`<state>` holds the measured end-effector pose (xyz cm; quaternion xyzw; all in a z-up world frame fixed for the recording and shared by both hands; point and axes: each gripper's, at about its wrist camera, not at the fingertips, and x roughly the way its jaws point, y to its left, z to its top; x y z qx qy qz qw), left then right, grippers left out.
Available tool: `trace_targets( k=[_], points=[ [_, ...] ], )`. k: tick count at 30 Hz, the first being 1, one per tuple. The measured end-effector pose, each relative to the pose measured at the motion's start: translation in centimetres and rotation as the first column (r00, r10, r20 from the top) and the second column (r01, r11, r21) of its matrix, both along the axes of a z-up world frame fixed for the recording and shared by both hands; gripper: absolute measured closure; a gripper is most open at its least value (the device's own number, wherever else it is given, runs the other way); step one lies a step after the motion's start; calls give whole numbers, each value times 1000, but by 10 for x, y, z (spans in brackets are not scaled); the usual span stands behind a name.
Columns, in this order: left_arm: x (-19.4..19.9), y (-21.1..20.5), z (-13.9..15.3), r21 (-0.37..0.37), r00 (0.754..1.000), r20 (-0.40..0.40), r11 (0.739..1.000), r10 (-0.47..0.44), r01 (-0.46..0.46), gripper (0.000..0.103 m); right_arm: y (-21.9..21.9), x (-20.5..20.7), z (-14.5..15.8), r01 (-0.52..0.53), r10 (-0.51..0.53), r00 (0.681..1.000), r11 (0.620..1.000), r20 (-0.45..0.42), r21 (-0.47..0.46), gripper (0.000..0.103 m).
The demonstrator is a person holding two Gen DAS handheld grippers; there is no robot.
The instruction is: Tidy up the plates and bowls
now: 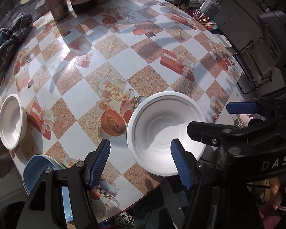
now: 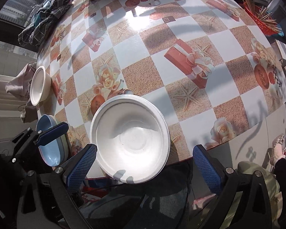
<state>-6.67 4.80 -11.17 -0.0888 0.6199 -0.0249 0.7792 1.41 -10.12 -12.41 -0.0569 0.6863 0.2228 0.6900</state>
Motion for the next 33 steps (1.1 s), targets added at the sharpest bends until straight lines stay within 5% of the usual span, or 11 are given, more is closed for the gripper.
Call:
trace_targets(
  k=[9,23,33],
  points=[
    [-23,1,27,-47,998,51,998,-44,46,26,-32,-1,23,168,-170,983,985,72,41,1],
    [-27,-4,38,-21,993,86,996,-82,84,26,-24,-14,42,130,-135,981,991,136,45,1],
    [-40,18,38,-63,995,95,997,40,-34,26,-4,-21,42,53,-54,990,999,130,9,1]
  ],
)
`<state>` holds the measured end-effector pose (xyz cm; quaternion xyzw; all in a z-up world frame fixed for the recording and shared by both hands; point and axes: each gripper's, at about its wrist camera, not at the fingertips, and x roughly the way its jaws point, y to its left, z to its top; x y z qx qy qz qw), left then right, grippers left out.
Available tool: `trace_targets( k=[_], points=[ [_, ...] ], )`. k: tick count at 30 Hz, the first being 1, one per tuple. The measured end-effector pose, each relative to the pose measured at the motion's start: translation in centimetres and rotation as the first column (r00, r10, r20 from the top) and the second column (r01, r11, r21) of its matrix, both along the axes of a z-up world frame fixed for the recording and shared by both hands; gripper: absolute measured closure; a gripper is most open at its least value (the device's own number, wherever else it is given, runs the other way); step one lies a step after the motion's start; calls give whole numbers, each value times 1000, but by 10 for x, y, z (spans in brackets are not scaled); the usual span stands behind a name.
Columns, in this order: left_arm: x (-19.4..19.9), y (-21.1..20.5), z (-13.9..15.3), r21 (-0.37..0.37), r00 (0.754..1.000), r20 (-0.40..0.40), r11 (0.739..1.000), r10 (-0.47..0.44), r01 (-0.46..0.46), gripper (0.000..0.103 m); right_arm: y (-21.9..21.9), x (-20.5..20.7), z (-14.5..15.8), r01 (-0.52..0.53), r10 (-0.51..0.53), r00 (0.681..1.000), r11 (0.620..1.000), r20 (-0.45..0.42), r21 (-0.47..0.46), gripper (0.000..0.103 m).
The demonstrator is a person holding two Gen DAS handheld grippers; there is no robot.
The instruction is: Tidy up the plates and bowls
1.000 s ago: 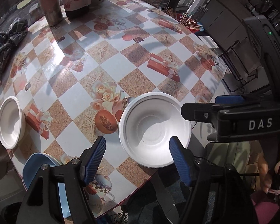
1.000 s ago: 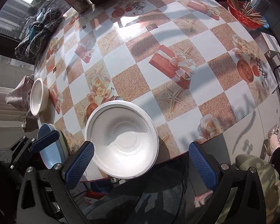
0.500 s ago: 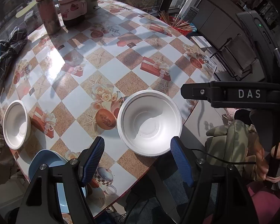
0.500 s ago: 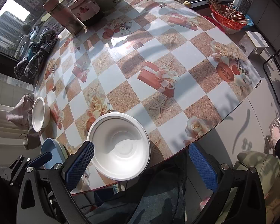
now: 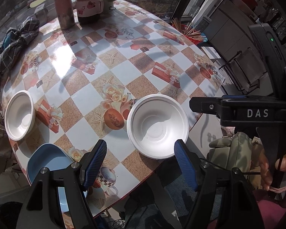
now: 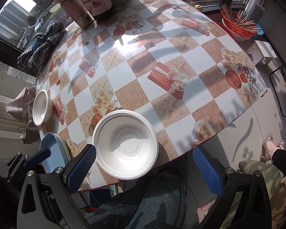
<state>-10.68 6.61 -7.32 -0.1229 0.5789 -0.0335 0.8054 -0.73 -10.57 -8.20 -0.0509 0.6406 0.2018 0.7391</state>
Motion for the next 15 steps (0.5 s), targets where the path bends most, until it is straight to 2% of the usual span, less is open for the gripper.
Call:
trace_targets(
  k=[7,15],
  points=[
    [-19,27,2,-18,994,7,994,110,-110,26,32,-7,1,-98,98,995,995,2,-20,1],
    [-42,50,0,-31,975,1,975,222,-222,26,54,-21,-1,-169,169,986,985,-7,-29,1]
  ],
)
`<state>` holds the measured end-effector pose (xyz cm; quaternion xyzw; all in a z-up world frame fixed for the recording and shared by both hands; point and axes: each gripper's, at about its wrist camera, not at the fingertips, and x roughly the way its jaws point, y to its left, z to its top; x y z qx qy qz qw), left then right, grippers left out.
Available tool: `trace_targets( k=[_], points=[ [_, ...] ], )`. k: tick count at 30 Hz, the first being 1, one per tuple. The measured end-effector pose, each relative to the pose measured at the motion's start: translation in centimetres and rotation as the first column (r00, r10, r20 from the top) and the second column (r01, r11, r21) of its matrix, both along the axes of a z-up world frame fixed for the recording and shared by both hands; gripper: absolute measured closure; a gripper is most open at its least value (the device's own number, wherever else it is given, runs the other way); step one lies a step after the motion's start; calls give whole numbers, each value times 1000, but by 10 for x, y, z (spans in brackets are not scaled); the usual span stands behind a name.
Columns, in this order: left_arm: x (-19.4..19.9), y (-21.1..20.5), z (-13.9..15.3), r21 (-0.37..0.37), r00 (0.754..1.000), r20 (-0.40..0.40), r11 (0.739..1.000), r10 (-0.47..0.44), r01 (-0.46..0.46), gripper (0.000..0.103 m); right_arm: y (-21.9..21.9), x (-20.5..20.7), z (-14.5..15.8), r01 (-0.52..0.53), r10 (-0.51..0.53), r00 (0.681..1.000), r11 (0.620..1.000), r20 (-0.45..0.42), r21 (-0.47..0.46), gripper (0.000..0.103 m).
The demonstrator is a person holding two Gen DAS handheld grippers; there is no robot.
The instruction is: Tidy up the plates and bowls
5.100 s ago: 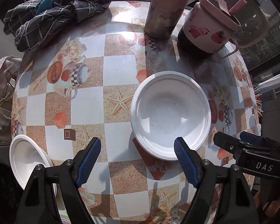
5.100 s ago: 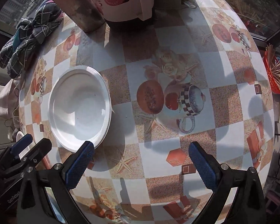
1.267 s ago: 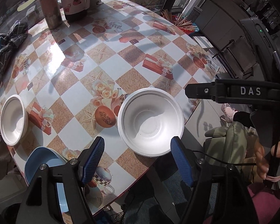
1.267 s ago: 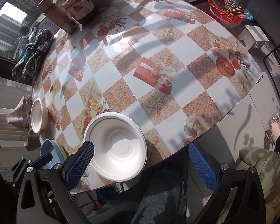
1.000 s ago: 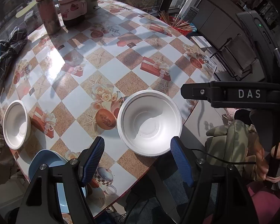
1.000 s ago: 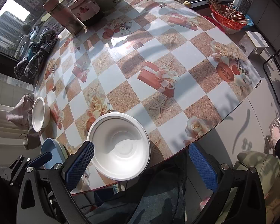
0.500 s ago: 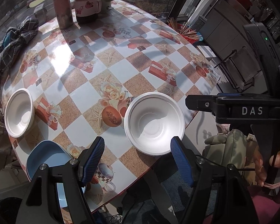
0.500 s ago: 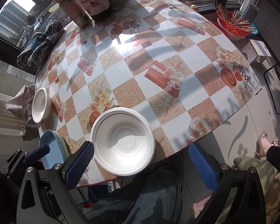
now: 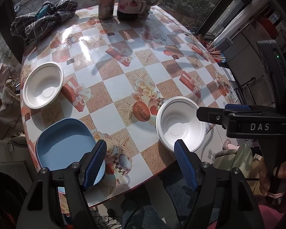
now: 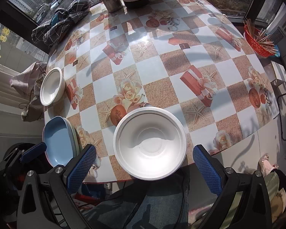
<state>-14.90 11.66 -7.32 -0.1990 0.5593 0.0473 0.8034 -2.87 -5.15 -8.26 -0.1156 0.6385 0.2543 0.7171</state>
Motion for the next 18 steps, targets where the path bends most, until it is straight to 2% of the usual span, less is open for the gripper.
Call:
trace_targets(
  k=[5,10,15,18],
  points=[
    [-20,25,1,-11,995,7,995,103,-103,26,25,-9,-1,-75,75,997,997,-20,-22,1],
    [-48,62,-1,-21,975,-25,975,220,-221,26,71,-16,4,-191,190,981,981,-49,-18,1],
    [-63,110,-3,39,949,-63,951,309,-307,26,134,-16,1,-286,284,955,958,-83,-10,1],
    [-66,143,-3,77,921,-71,923,382,-377,26,175,-14,-11,-336,331,939,941,-91,-33,1]
  ],
)
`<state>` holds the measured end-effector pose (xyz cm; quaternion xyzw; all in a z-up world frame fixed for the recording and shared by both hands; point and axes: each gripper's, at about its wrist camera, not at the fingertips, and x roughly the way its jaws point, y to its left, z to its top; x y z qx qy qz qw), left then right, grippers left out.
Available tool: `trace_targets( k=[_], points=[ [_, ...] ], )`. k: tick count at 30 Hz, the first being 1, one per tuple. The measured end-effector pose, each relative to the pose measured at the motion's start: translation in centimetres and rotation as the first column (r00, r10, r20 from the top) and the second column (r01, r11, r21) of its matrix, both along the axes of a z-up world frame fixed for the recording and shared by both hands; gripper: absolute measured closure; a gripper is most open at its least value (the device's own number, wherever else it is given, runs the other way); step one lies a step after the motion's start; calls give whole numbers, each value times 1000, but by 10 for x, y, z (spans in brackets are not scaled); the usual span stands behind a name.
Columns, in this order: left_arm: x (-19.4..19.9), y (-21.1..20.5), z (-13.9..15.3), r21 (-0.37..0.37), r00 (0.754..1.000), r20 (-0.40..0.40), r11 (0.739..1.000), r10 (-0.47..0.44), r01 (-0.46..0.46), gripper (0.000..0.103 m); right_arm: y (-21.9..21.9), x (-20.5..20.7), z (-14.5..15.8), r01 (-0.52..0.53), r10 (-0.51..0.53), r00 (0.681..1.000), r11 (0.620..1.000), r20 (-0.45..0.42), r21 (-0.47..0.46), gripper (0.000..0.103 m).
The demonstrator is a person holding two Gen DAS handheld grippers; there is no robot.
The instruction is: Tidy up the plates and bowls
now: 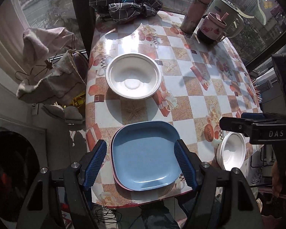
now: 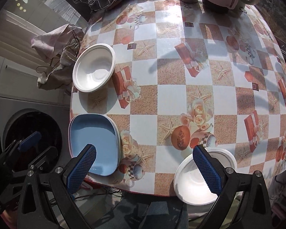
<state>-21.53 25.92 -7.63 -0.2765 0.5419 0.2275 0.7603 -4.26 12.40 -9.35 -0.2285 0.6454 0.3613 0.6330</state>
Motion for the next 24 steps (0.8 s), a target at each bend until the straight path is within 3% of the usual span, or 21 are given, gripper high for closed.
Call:
trace_targets(
  k=[6,11,24],
  points=[
    [26,57,-24,19,997,-49,998,67,-66,26,65,15,-27,-27,27,1000,999,-5,-17,1],
    [56,92,-57,-11,990,-79,993,117,-118,26,99,33,-55,-17,17,1000,999,-10,-47,1],
    [101,130,-125,-9,971,-208,992,118,-123,28,149,61,-116,-50,45,998,995,-54,-89,1]
  ],
)
